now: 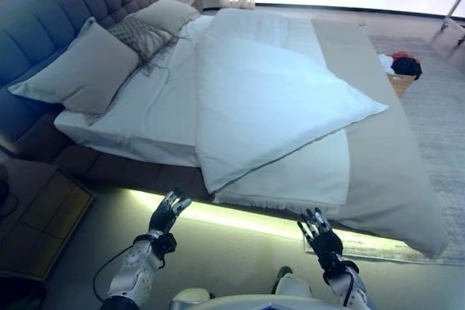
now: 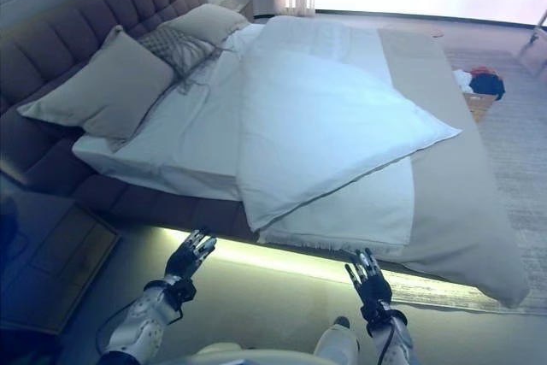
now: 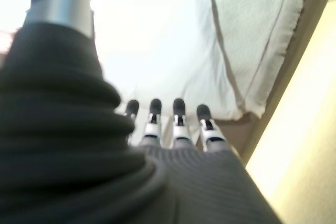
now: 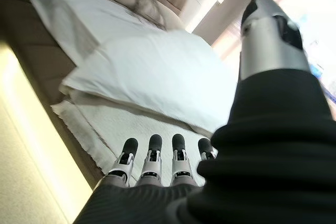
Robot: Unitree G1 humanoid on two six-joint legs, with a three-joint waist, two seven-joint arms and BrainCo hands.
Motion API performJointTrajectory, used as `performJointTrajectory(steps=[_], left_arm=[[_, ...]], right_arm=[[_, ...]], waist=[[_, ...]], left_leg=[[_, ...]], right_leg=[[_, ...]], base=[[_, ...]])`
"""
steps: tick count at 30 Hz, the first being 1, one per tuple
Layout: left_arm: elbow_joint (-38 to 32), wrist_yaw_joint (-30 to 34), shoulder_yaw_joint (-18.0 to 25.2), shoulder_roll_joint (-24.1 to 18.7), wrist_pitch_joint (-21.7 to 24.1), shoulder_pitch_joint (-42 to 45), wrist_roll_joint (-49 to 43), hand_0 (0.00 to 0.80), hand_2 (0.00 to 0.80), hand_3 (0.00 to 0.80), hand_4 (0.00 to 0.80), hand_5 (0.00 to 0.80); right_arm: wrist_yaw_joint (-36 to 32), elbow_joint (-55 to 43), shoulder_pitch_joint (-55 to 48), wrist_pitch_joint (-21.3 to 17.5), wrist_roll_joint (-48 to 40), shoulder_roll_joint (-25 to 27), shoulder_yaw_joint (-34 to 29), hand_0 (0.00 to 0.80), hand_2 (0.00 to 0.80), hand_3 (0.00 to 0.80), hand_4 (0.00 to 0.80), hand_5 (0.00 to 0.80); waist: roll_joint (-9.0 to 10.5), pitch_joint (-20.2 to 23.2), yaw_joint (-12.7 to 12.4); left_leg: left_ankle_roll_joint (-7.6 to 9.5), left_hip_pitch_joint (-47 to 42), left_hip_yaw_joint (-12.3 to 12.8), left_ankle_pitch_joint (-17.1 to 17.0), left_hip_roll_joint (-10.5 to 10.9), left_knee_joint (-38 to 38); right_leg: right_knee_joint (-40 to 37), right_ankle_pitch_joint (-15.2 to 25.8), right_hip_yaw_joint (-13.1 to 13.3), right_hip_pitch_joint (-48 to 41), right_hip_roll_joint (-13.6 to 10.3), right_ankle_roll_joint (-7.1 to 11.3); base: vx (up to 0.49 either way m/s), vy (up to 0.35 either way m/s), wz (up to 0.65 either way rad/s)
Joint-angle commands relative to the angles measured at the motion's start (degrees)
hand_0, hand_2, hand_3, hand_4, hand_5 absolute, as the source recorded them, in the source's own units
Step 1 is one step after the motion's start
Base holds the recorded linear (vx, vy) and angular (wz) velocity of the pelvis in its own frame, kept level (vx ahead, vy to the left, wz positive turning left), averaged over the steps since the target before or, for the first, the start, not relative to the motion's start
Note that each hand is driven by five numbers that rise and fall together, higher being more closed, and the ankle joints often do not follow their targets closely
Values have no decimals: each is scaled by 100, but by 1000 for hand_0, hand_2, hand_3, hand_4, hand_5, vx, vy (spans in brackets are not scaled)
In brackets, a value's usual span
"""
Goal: Make the bed neatly
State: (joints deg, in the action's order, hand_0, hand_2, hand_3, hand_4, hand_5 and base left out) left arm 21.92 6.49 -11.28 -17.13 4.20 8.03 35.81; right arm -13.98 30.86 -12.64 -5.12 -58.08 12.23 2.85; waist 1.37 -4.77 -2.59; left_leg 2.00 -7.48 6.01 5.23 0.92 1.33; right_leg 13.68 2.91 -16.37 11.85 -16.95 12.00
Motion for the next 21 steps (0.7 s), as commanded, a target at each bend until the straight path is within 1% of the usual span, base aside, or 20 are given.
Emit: performJointTrajectory(steps=[1,3,4,5,6,7,8,9,11,13,14,15,16,17,18,19,20,21], left_arm=[[-548,180,297,-154,150,-243,89,0,0,0,0,0],[-633,192,300,-114,58,-132,186,0,0,0,0,0],[-671,196,313,-104,51,-68,141,0,0,0,0,0],[-669,194,297,-115,24,-36,109,0,0,0,0,0],[-645,154,270,-109,11,-31,81,0,0,0,0,0],[-621,182,268,-108,15,-38,94,0,0,0,0,0],[-610,302,292,-122,45,-36,95,0,0,0,0,0],[-637,380,311,-132,47,2,92,0,0,0,0,0],[-651,411,256,-127,125,32,181,0,0,0,0,0],[-699,334,189,-110,172,-5,418,0,0,0,0,0],[-737,283,149,-64,189,-13,491,0,0,0,0,0],[-776,233,89,-12,236,-5,526,0,0,0,0,0],[-804,200,38,21,251,11,538,0,0,0,0,0],[-807,154,-45,70,254,37,530,0,0,0,0,0],[-789,160,-97,105,293,64,492,0,0,0,0,0],[-775,218,-164,148,345,106,397,0,0,0,0,0],[-819,263,-176,157,380,152,320,0,0,0,0,0],[-861,272,-155,146,384,193,291,0,0,0,0,0]], right_arm=[[-247,-73,99,-155,-15,-93,-153,0,0,0,0,0],[-391,-17,-16,-154,34,-107,-209,0,0,0,0,0],[-468,28,-33,-162,26,-95,-223,0,0,0,0,0],[-446,66,-34,-179,-8,-72,-195,0,0,0,0,0],[-397,90,2,-176,24,-81,-195,0,0,0,0,0],[-427,90,19,-166,42,-62,-187,0,0,0,0,0],[-468,43,34,-155,113,-48,-151,0,0,0,0,0],[-457,-22,-4,-137,158,-24,-139,0,0,0,0,0],[-475,27,-48,-39,163,114,-194,0,0,0,0,0],[-522,145,-13,7,200,264,-224,0,0,0,0,0],[-542,155,-1,13,178,344,-214,0,0,0,0,0],[-575,121,-12,15,156,426,-209,0,0,0,0,0],[-569,98,-21,7,137,490,-204,0,0,0,0,0],[-533,74,-24,-3,142,551,-210,0,0,0,0,0],[-501,29,-27,11,110,585,-219,0,0,0,0,0],[-474,-61,-36,38,21,618,-230,0,0,0,0,0],[-432,-188,-44,70,-43,633,-219,0,0,0,0,0],[-378,-261,-30,95,-53,628,-196,0,0,0,0,0]], waist=[[342,-117,-57],[409,-80,-24],[383,-90,-57],[406,-79,-51],[448,-49,-23],[419,-55,-26],[441,-41,9],[436,-27,50],[378,-15,112],[413,-12,151],[394,-40,147],[403,-77,134],[420,-107,118],[432,-155,98],[441,-191,89],[448,-258,70],[433,-329,29],[419,-368,-3]], left_leg=[[402,-240,46,686,604,437],[431,-243,65,722,606,517],[419,-282,90,780,537,567],[411,-273,65,821,518,639],[379,-265,66,804,529,682],[367,-280,87,869,481,763],[348,-251,118,895,444,885],[317,-234,140,911,401,972],[188,-108,140,869,248,1480],[67,83,140,705,176,1937],[-34,214,161,577,101,2453],[-202,489,163,256,55,3036],[-318,760,163,19,11,3632],[-425,1079,181,-254,-83,4124],[-473,1295,185,-406,-198,4311],[-530,1580,193,-619,-414,4348],[-542,1688,143,-743,-523,4056],[-525,1702,123,-805,-577,3774]], right_leg=[[-1223,1520,-81,-62,54,78],[-985,1457,-43,-94,18,83],[-931,1311,-89,-218,96,78],[-1015,1218,-31,-319,192,73],[-1047,1238,0,-321,180,49],[-949,1198,-9,-345,208,34],[-801,1099,-1,-327,196,-29],[-740,966,41,-327,252,-82],[-667,637,127,-401,441,-203],[-642,447,88,-450,521,-336],[-608,310,30,-530,590,-466],[-616,194,-43,-630,644,-607],[-624,97,-127,-717,672,-724],[-636,-19,-206,-848,721,-859],[-652,-56,-241,-932,749,-918],[-678,-111,-259,-1060,797,-982],[-692,-157,-245,-1153,846,-995],[-701,-185,-206,-1194,882,-993]], base=[[249,-123,3],[261,-193,13],[287,-270,17],[273,-269,11],[251,-241,11],[259,-231,16],[261,-206,28],[285,-237,29],[220,-202,23],[169,-198,27],[163,-237,16],[118,-238,8],[103,-250,4],[64,-193,7],[75,-183,-1],[79,-128,-8],[115,-109,-11],[134,-59,-13]])
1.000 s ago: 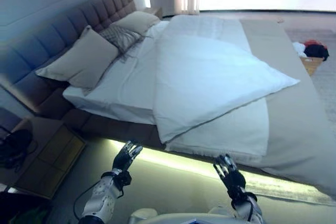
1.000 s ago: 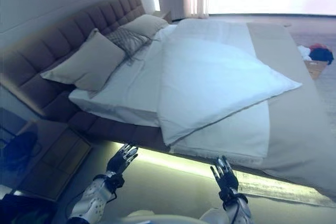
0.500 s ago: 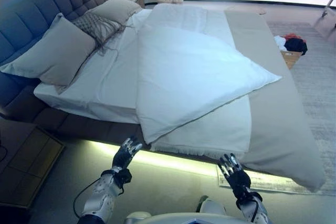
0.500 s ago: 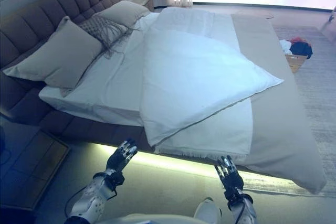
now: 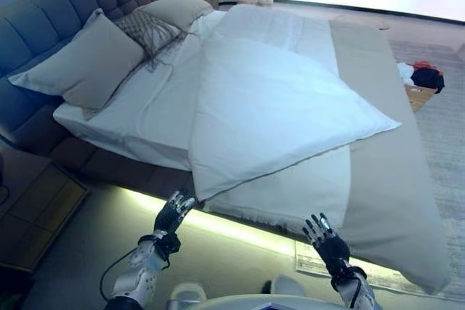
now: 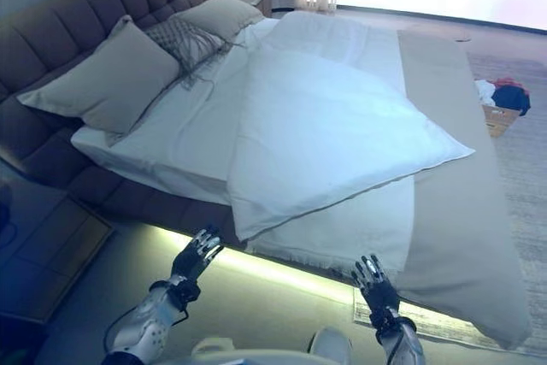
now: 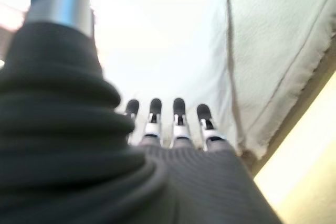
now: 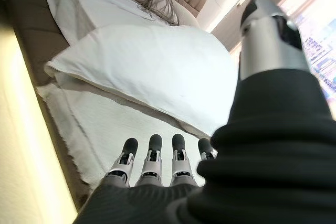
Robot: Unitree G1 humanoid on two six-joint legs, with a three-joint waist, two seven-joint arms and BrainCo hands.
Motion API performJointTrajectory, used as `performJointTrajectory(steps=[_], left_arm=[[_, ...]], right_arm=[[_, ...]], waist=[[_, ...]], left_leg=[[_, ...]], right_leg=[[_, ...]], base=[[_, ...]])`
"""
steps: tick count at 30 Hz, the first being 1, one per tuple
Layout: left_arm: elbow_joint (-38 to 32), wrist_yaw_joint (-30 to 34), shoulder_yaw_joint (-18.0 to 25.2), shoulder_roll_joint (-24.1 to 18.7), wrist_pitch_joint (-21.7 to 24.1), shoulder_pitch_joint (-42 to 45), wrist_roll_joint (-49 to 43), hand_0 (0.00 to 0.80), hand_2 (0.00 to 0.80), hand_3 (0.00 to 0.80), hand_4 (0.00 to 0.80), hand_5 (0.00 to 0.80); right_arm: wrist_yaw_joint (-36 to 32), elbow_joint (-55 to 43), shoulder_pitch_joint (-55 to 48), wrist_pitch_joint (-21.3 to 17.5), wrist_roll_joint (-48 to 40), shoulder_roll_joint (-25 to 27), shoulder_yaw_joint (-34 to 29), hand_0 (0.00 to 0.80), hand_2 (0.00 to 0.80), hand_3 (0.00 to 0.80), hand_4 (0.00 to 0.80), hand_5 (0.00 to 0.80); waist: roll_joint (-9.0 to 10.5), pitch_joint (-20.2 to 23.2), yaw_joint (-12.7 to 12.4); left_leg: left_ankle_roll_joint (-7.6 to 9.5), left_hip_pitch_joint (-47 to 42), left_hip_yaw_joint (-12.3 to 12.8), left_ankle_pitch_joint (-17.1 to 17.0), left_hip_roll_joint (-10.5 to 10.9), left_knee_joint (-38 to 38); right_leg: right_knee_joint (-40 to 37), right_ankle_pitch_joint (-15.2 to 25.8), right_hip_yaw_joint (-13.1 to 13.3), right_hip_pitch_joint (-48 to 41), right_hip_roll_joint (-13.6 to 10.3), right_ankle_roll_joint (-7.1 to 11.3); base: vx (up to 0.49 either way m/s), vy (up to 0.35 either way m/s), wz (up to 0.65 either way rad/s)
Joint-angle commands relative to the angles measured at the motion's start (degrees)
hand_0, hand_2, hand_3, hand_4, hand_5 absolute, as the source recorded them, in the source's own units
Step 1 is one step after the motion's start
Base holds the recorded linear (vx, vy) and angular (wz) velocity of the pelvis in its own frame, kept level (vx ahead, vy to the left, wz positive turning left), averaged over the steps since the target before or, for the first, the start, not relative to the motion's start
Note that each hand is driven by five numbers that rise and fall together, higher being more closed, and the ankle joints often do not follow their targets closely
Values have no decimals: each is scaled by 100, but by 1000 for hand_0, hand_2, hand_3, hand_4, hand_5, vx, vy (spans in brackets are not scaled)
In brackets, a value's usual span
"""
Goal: Make the bed neatly
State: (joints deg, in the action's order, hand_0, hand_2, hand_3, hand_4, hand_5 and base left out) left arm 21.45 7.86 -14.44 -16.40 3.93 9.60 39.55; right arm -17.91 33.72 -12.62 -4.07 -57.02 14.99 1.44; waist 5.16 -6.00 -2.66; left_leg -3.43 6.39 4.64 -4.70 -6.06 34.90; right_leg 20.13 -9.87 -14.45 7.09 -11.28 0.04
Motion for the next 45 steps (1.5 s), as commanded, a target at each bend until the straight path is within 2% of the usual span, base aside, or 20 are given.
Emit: performJointTrajectory(steps=[1,4,5,10,13,15,18,19,21,22,25,29,31,32,34,36,38,39,41,45], left_arm=[[-835,149,197,56,429,84,-88,0,0,0,0,0],[-833,233,364,-1,380,148,-98,0,0,0,0,0],[-841,284,411,7,335,192,-155,0,0,0,0,0],[-856,386,437,53,181,292,-227,0,0,0,0,0],[-821,480,471,39,98,389,-235,0,0,0,0,0],[-768,533,507,25,51,427,-225,0,0,0,0,0],[-713,656,531,-55,74,338,-124,0,0,0,0,0],[-746,661,547,-81,68,332,-157,0,0,0,0,0],[-756,620,567,-197,32,308,-210,0,0,0,0,0],[-825,670,598,-250,17,278,-185,0,0,0,0,0],[-1075,608,689,-364,-34,352,-147,0,0,0,0,0],[-826,518,582,-405,52,78,-84,0,0,0,0,0],[-833,372,529,-370,15,-15,-85,0,0,0,0,0],[-799,311,497,-336,37,-47,-113,0,0,0,0,0],[-735,333,523,-328,41,-76,-151,0,0,0,0,0],[-762,290,578,-318,39,-105,-161,0,0,0,0,0],[-800,116,606,-321,40,-183,-102,0,0,0,0,0],[-784,40,621,-317,62,-232,-86,0,0,0,0,0],[-744,-54,690,-349,57,-326,-45,0,0,0,0,0],[-761,87,778,-391,25,-400,-127,0,0,0,0,0]], right_arm=[[119,-617,-9,1,-140,315,-9,0,0,0,0,0],[425,-778,38,55,-85,253,140,0,0,0,0,0],[507,-821,7,27,-61,210,170,0,0,0,0,0],[631,-1055,-228,33,-24,102,127,0,0,0,0,0],[593,-1062,-318,38,-45,81,147,0,0,0,0,0],[590,-1081,-382,106,-54,65,127,0,0,0,0,0],[555,-1074,-358,-6,-68,63,188,0,0,0,0,0],[585,-1080,-364,-88,-23,-2,228,0,0,0,0,0],[851,-1121,-380,-92,-24,-131,166,0,0,0,0,0],[831,-1200,-409,-55,-115,-174,129,0,0,0,0,0],[752,-1275,-513,-248,46,-320,193,0,0,0,0,0],[852,-1041,-303,-413,118,-452,137,0,0,0,0,0],[860,-970,-235,-415,166,-461,91,0,0,0,0,0],[859,-953,-216,-419,235,-466,100,0,0,0,0,0],[846,-969,-239,-384,302,-452,121,0,0,0,0,0],[803,-963,-241,-358,346,-410,177,0,0,0,0,0],[731,-832,-117,-332,276,-356,215,0,0,0,0,0],[705,-719,-3,-322,228,-339,227,0,0,0,0,0],[644,-455,283,-284,119,-308,252,0,0,0,0,0],[534,-173,594,-267,16,-346,244,0,0,0,0,0]], waist=[[16,-276,-37],[-159,-219,-183],[-271,-179,-269],[-460,-133,-335],[-568,-107,-342],[-611,-70,-315],[-585,-51,-282],[-601,-39,-328],[-520,-12,-338],[-442,34,-380],[-360,181,-463],[-345,386,-564],[-348,451,-609],[-373,468,-612],[-331,445,-600],[-304,419,-604],[-242,396,-616],[-227,383,-626],[-93,308,-650],[81,216,-650]], left_leg=[[5,269,207,64,67,33],[-147,4,-185,-494,-136,-1844],[-289,5,-403,-846,-293,-2543],[-485,-27,-374,-1173,-623,-3316],[-542,-141,-372,-1162,-743,-3526],[-538,-238,-257,-1036,-766,-3563],[-353,-214,-95,-436,-575,-3248],[-339,-212,-219,-402,-510,-3285],[-157,-166,-147,-180,-281,-3004],[-42,-86,-127,-74,-154,-2849],[302,-115,-10,157,111,-2784],[564,-215,117,293,433,-2877],[688,-236,106,374,610,-2873],[802,-306,70,460,735,-2853],[875,-456,-3,670,921,-2791],[911,-565,-17,745,1019,-2753],[863,-647,-12,784,1034,-2773],[861,-618,52,681,1003,-2796],[779,-802,75,763,1006,-2889],[733,-1056,158,971,961,-3034]], right_leg=[[-1360,1063,-338,-749,378,210],[-1424,932,-123,-841,627,262],[-1435,846,-40,-921,746,273],[-1285,519,12,-1170,723,244],[-1070,345,-25,-1240,632,257],[-929,248,-50,-1314,533,292],[-575,124,-63,-1275,154,456],[-301,41,-69,-1228,-21,547],[-173,-4,43,-1363,-293,733],[-146,192,25,-1424,-449,850],[27,732,85,-1293,-776,849],[140,1079,130,-1367,-1105,837],[530,1292,163,-1305,-1274,825],[1079,1460,236,-1076,-1346,788],[1736,1369,437,-764,-1365,802],[1697,1350,395,-514,-1302,718],[977,1277,211,-491,-1138,693],[458,1476,-11,-478,-1039,620],[-428,1732,-197,-454,-861,750],[-1203,2071,-189,-336,-647,966]], base=[[159,-9,-14],[238,90,-20],[316,122,-6],[302,145,-5],[334,192,-14],[382,236,-12],[282,279,-5],[294,348,1],[306,271,0],[283,190,3],[259,201,0],[236,261,2],[198,339,8],[236,330,11],[224,290,21],[148,172,22],[91,-32,-1],[45,-106,-26],[92,-179,-38],[105,-144,-52]])
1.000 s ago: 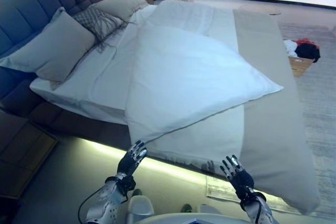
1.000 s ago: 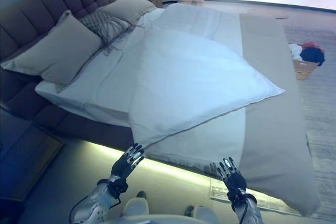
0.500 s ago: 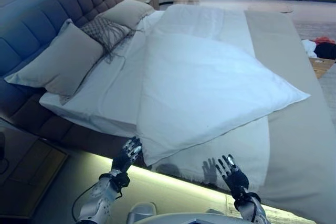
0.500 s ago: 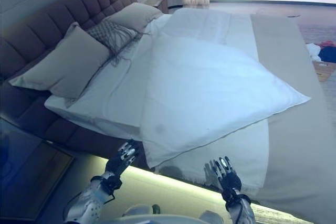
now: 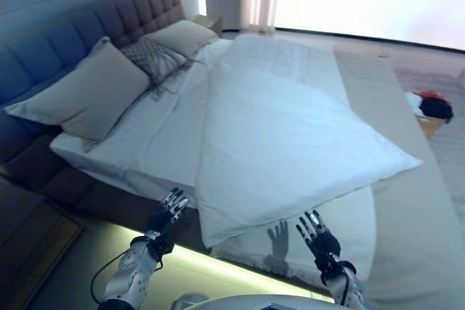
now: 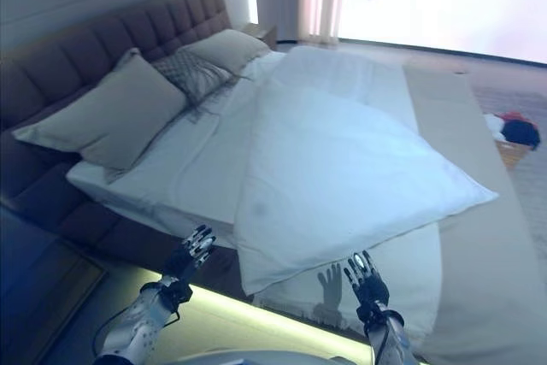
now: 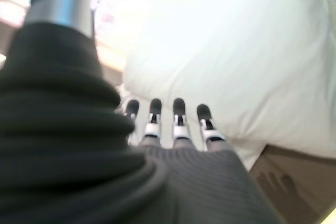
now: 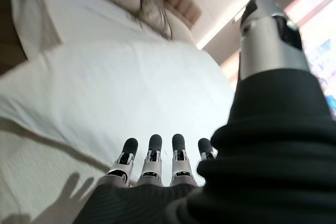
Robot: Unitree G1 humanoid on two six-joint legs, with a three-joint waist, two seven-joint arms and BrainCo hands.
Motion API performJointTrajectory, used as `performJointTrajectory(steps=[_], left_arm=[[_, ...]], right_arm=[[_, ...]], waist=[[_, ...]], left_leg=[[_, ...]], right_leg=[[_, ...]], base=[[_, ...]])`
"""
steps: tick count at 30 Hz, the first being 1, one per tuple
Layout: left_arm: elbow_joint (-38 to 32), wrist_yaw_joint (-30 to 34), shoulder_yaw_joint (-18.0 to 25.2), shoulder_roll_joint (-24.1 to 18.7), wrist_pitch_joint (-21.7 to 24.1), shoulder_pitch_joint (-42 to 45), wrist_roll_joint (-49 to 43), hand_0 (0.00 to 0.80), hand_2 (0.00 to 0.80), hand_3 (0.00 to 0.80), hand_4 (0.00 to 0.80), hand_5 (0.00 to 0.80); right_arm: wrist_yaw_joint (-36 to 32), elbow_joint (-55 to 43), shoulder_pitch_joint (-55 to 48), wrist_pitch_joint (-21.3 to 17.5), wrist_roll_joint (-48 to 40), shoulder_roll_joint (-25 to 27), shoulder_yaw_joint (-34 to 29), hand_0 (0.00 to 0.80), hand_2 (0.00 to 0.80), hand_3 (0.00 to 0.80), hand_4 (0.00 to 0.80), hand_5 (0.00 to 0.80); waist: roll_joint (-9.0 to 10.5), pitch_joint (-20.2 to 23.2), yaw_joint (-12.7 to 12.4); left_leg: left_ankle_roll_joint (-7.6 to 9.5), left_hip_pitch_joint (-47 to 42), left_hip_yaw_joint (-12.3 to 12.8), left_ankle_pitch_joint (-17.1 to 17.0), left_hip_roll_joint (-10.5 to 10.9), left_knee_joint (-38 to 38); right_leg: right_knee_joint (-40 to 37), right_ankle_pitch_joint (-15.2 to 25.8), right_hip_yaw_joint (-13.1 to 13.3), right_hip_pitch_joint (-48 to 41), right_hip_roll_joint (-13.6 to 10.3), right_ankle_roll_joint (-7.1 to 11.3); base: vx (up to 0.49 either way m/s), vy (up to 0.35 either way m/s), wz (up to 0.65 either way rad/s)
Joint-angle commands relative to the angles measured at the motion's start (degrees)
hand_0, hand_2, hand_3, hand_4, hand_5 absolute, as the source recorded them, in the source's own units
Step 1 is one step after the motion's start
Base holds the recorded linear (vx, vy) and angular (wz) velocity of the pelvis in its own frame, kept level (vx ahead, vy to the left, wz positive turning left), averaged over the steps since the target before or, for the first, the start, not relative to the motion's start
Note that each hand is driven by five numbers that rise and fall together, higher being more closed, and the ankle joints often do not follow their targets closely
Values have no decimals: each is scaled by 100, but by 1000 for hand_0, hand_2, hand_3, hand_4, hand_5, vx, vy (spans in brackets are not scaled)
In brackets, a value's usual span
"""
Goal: Make the bed neatly
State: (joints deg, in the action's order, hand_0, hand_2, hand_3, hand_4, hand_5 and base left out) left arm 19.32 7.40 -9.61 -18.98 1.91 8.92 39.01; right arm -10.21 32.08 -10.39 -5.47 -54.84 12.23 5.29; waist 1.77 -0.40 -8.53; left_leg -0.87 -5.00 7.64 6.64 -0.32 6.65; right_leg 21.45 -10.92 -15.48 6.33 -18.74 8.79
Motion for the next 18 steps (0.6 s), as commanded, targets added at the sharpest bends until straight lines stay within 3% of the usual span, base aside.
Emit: performJointTrajectory(steps=[1,5,12,18], left_arm=[[-541,149,292,-138,244,-334,-106,0,0,0,0,0],[-534,188,315,-129,250,-291,-160,0,0,0,0,0],[-446,203,412,-122,368,-190,-202,0,0,0,0,0],[-357,483,384,-78,303,-104,-274,0,0,0,0,0]], right_arm=[[-257,49,410,-105,-212,-84,-153,0,0,0,0,0],[-419,236,414,-81,-234,-141,-184,0,0,0,0,0],[-480,272,479,48,-183,-174,-69,0,0,0,0,0],[-277,313,318,19,-290,-238,-59,0,0,0,0,0]], waist=[[456,-345,-68],[531,-280,-106],[599,-262,-230],[585,-201,-141]], left_leg=[[474,64,-135,-134,367,-222],[455,76,-112,-156,280,-233],[359,-71,78,-62,155,-218],[315,-9,178,-49,11,-68]], right_leg=[[-1364,2214,-52,-249,122,124],[-1378,2215,-46,-386,169,161],[-1798,2050,-450,-651,346,118],[-1739,1681,-371,-740,606,24]], base=[[76,-96,-2],[79,-111,10],[85,-127,4],[76,-211,-4]])
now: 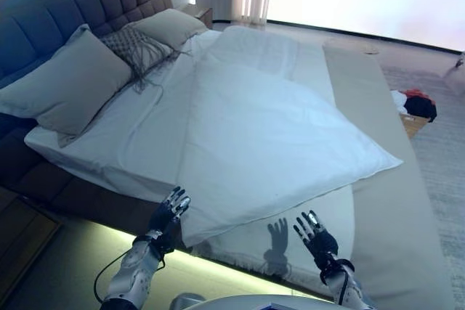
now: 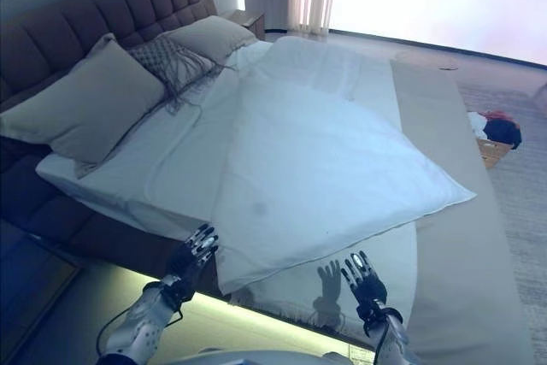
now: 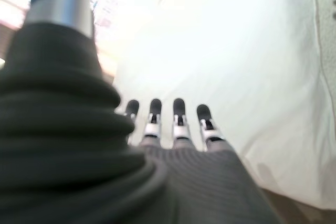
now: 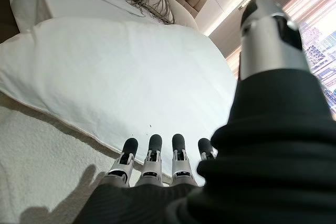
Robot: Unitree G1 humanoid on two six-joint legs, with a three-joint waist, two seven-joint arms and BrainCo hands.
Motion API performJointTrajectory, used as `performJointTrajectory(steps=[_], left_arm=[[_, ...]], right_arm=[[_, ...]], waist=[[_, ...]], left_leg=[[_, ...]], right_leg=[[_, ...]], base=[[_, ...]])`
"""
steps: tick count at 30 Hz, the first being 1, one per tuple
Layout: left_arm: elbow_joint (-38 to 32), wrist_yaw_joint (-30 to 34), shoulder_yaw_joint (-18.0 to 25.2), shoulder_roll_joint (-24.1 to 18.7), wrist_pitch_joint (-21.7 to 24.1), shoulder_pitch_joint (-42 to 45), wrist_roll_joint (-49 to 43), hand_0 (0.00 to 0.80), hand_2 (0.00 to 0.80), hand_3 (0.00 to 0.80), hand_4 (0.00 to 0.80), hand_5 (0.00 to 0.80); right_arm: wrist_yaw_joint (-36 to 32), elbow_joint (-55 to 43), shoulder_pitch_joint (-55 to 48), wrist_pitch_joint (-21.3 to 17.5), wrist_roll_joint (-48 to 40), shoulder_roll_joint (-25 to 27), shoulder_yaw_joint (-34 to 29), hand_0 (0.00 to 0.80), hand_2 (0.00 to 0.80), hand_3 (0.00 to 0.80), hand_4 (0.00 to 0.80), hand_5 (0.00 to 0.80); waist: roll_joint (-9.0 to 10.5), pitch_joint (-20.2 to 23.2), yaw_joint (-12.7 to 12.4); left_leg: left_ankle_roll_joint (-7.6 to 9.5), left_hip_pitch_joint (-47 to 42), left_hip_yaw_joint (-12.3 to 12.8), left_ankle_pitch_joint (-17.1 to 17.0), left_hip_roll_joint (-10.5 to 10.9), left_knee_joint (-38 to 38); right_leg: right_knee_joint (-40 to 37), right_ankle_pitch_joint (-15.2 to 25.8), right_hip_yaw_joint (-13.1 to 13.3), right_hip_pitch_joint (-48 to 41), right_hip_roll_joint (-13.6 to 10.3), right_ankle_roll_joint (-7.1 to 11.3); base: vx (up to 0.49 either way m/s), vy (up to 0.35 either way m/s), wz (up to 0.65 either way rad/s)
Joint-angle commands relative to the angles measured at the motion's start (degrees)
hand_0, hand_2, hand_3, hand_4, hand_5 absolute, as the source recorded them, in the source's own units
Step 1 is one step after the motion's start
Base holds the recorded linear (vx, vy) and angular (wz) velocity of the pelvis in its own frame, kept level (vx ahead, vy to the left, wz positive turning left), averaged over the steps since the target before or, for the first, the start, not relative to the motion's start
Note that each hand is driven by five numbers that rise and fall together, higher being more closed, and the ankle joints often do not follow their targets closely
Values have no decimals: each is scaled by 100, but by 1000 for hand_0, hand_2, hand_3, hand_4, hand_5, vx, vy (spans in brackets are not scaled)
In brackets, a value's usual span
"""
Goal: Make the bed neatly
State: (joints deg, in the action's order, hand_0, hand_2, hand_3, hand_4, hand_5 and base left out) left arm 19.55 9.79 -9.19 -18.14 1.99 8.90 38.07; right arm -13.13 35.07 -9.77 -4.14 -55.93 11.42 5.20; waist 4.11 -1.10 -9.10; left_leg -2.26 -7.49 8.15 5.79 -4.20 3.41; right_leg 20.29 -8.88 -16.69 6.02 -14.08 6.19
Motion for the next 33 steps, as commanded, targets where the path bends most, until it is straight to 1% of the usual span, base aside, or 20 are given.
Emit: performJointTrajectory(steps=[1,4,6,8,9,10,13,14,15,18,19,20,22,25,26,28,29,30,31,33], left_arm=[[-386,282,340,-144,285,-62,-165,0,0,0,0,0],[-430,329,374,-105,242,71,-90,0,0,0,0,0],[-436,311,396,-77,239,116,-29,0,0,0,0,0],[-403,324,404,-30,283,183,-36,0,0,0,0,0],[-387,345,400,8,319,243,-20,0,0,0,0,0],[-405,338,381,46,342,286,-23,0,0,0,0,0],[-485,297,378,37,438,448,12,0,0,0,0,0],[-464,309,398,36,468,473,16,0,0,0,0,0],[-415,354,458,48,475,504,5,0,0,0,0,0],[-243,440,505,142,386,518,-119,0,0,0,0,0],[-236,460,512,164,344,524,-144,0,0,0,0,0],[-196,509,520,205,304,550,-197,0,0,0,0,0],[-160,574,538,259,260,615,-240,0,0,0,0,0],[-178,712,606,248,174,722,-242,0,0,0,0,0],[-205,753,605,237,155,713,-215,0,0,0,0,0],[-315,759,564,171,105,660,-198,0,0,0,0,0],[-417,740,522,102,68,628,-222,0,0,0,0,0],[-461,711,499,62,57,638,-259,0,0,0,0,0],[-497,641,464,25,53,646,-275,0,0,0,0,0],[-528,424,380,-42,66,613,-223,0,0,0,0,0]], right_arm=[[-29,26,203,-134,-207,-139,-63,0,0,0,0,0],[-150,11,69,-119,-144,-52,-144,0,0,0,0,0],[-257,-13,34,-125,-97,38,-132,0,0,0,0,0],[-310,-50,0,-134,-61,122,-119,0,0,0,0,0],[-284,-107,-12,-107,-56,186,-113,0,0,0,0,0],[-257,-162,-8,-84,-46,237,-109,0,0,0,0,0],[-331,-322,30,-77,-194,354,-46,0,0,0,0,0],[-304,-355,52,-73,-213,372,-38,0,0,0,0,0],[-241,-393,66,-58,-235,395,-26,0,0,0,0,0],[-25,-580,35,40,-223,382,-54,0,0,0,0,0],[14,-632,10,54,-208,378,-61,0,0,0,0,0],[64,-715,-32,87,-175,366,-76,0,0,0,0,0],[152,-844,-95,136,-86,317,-98,0,0,0,0,0],[183,-967,-286,169,59,219,-169,0,0,0,0,0],[195,-965,-331,145,92,200,-201,0,0,0,0,0],[229,-934,-354,77,99,165,-226,0,0,0,0,0],[268,-918,-379,44,173,96,-282,0,0,0,0,0],[305,-921,-432,51,210,60,-317,0,0,0,0,0],[332,-947,-476,92,233,24,-372,0,0,0,0,0],[271,-1116,-556,95,302,-67,-315,0,0,0,0,0]], waist=[[352,-137,-66],[382,-197,-35],[435,-294,-30],[411,-396,-50],[323,-459,-87],[283,-507,-110],[138,-580,-165],[89,-584,-184],[-18,-562,-221],[-277,-464,-255],[-318,-447,-251],[-390,-415,-236],[-489,-384,-187],[-573,-359,-77],[-567,-355,-14],[-556,-363,50],[-553,-370,63],[-536,-364,40],[-496,-346,34],[-451,-296,39]], left_leg=[[446,273,152,47,370,319],[403,460,224,166,315,732],[404,696,254,367,281,1417],[312,1010,163,115,204,2148],[144,1185,48,-86,99,2555],[74,1319,23,-305,33,2641],[-226,1428,-153,-1010,-268,1981],[-247,1497,-175,-1411,-355,1558],[-384,1528,-302,-1763,-528,1022],[-636,1553,-450,-2330,-932,156],[-666,1535,-458,-2361,-973,82],[-695,1497,-480,-2378,-1035,-11],[-700,1391,-494,-2252,-1062,-38],[-648,1158,-470,-1792,-946,28],[-564,1082,-352,-1457,-843,104],[-425,1026,-235,-1100,-677,245],[-302,1045,-243,-923,-529,396],[-200,1083,-319,-777,-380,570],[-92,1137,-297,-651,-234,742],[260,1131,-241,-460,112,785]], right_leg=[[-1615,1403,-242,-725,197,263],[-1538,1232,-257,-713,321,141],[-1387,1093,-343,-655,331,1],[-1276,944,-401,-658,392,-177],[-1230,822,-371,-747,514,-202],[-1237,810,-406,-791,561,-252],[-1380,739,-411,-922,761,-313],[-1448,806,-468,-913,797,-363],[-1512,742,-439,-993,894,-365],[-1475,503,-430,-1148,926,-377],[-1437,461,-438,-1157,899,-375],[-1340,389,-450,-1150,836,-369],[-1102,272,-438,-1093,673,-351],[-719,161,-311,-1019,293,-218],[-594,163,-281,-985,85,-128],[-401,165,-229,-921,-222,18],[-207,144,-161,-894,-466,124],[-66,191,-107,-903,-665,143],[11,379,-19,-949,-844,201],[471,1062,195,-778,-1257,280]], base=[[30,-258,-2],[-2,-261,-2],[-28,-249,5],[24,-197,7],[54,-147,8],[56,-116,5],[36,-37,6],[99,69,8],[140,119,12],[282,202,15],[317,279,28],[270,286,29],[276,302,8],[298,306,2],[264,320,-7],[258,350,-9],[286,343,3],[314,326,10],[327,290,9],[297,320,0]])
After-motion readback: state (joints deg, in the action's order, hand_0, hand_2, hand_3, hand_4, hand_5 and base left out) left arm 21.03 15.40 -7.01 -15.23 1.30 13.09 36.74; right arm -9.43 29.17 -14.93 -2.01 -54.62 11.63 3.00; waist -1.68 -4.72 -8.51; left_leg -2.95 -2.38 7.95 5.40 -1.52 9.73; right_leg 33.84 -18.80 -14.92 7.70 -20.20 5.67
